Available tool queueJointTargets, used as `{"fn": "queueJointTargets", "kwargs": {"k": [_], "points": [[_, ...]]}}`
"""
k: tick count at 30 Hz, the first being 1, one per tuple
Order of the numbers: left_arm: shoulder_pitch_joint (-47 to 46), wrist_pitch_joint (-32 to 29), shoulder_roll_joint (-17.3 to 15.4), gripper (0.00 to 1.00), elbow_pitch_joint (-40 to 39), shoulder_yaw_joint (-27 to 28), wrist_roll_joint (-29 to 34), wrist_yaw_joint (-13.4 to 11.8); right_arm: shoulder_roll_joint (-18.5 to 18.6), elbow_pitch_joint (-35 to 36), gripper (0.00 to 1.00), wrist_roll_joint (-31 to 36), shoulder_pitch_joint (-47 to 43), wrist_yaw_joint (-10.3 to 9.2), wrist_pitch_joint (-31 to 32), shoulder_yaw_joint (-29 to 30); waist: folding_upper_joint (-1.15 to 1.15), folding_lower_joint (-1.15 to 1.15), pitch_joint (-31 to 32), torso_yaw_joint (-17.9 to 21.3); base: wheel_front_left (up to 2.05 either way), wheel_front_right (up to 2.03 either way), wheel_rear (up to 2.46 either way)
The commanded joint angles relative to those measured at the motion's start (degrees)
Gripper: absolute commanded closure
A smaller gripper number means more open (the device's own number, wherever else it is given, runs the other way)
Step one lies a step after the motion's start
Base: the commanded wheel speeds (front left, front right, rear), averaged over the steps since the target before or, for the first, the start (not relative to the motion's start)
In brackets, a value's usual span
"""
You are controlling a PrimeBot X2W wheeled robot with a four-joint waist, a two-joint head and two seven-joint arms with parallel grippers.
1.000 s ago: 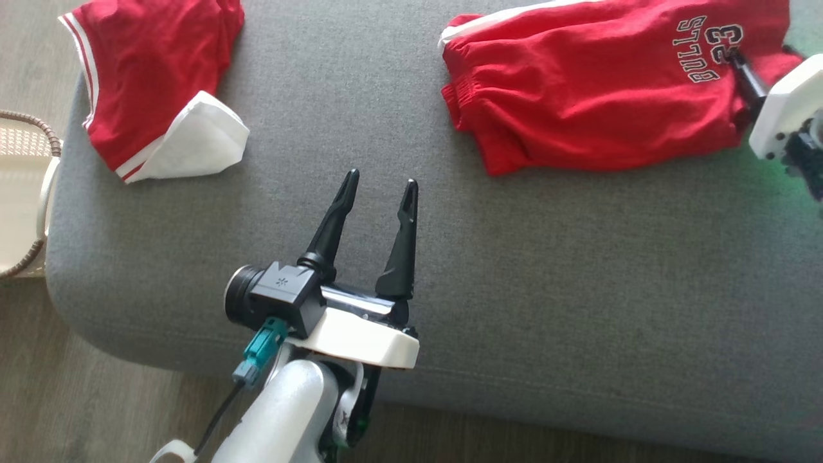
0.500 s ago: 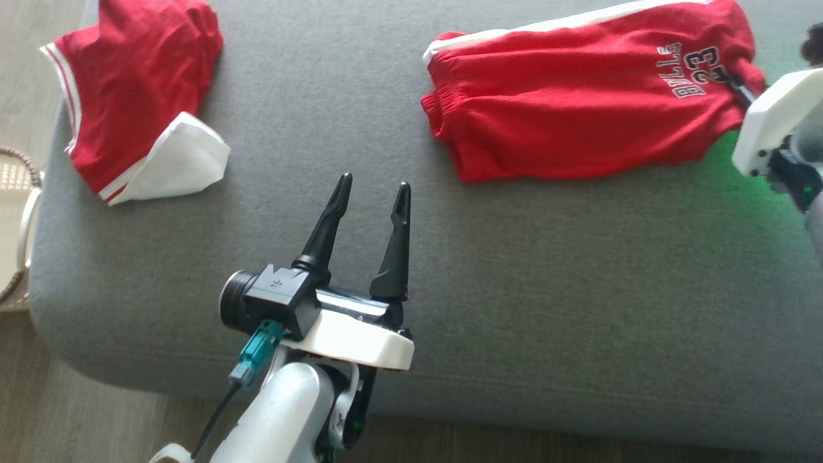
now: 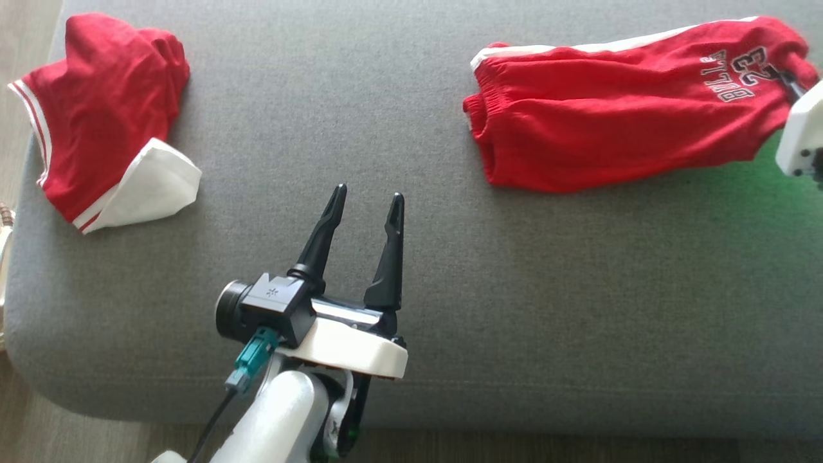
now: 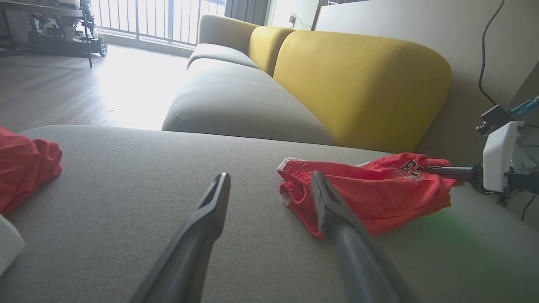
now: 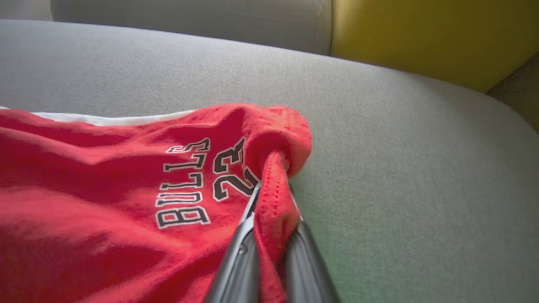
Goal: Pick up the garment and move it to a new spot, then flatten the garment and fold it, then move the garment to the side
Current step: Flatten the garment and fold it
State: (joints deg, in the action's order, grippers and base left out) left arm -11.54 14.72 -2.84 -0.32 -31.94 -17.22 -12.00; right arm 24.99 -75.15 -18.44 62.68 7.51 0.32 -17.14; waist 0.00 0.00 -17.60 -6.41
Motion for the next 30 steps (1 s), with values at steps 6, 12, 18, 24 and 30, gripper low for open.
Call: {"fn": "queueJointTargets", "kwargs": {"k": [6,12,18,24,30], "points": [[0.4,0.3,-0.3,0.00,-1.3,1.9,0.2,0.0,-4.7,1.2,1.00,2.9,1.1,-0.02,-5.0,0.2,0.00,0.00,1.6,0.8,0.00,0.00,0.00],[1.1,0.3,-0.3,0.00,-0.8,2.0,-0.2,0.1,-10.7,3.1,1.00,4.0,2.1,-0.02,-7.2,-2.8,0.00,0.00,3.2,1.1,0.00,0.00,0.00],[1.5,0.3,-0.3,0.00,-0.8,2.1,-0.8,0.4,-14.7,6.0,1.00,2.7,1.5,-0.02,-7.1,-6.8,0.00,0.00,3.9,0.3,0.00,0.00,0.00],[2.0,0.3,-0.2,0.00,-0.9,2.6,-1.1,0.6,-17.6,10.0,1.00,0.0,-0.4,-0.02,-6.3,-11.5,0.00,0.00,4.2,-0.4,0.00,0.00,0.00],[2.1,0.3,-0.2,0.00,-0.8,2.6,-1.4,0.7,-19.7,11.5,1.00,-1.8,-3.7,-0.02,-4.3,-15.4,0.00,0.00,4.3,-1.0,0.00,0.00,0.00]]}}
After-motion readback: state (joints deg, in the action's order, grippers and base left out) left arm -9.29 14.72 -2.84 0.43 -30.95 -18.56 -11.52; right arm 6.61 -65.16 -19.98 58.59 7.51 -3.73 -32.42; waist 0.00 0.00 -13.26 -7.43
